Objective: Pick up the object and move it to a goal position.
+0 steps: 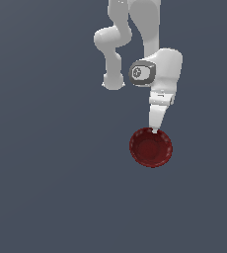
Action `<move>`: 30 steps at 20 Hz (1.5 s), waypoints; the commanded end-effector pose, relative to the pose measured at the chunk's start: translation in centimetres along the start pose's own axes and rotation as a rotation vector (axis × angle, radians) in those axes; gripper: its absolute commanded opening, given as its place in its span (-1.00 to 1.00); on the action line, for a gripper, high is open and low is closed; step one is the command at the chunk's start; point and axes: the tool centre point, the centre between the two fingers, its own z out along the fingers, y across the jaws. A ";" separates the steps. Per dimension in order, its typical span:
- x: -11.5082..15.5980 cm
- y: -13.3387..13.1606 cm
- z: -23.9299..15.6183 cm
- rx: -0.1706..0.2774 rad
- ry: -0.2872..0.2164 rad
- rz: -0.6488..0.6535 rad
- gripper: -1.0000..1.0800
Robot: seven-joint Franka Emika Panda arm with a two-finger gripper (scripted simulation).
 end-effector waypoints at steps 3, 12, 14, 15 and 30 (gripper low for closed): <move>3.0 -0.2 -3.3 -0.002 0.000 0.001 -1.00; 6.6 -0.5 -7.0 -0.003 0.000 0.000 -1.00; 7.0 -0.5 -7.4 -0.004 -0.001 0.000 -1.00; 7.2 -0.5 -7.5 -0.004 -0.001 0.000 -1.00; 8.2 1.1 -9.2 0.000 -0.001 -0.002 -1.00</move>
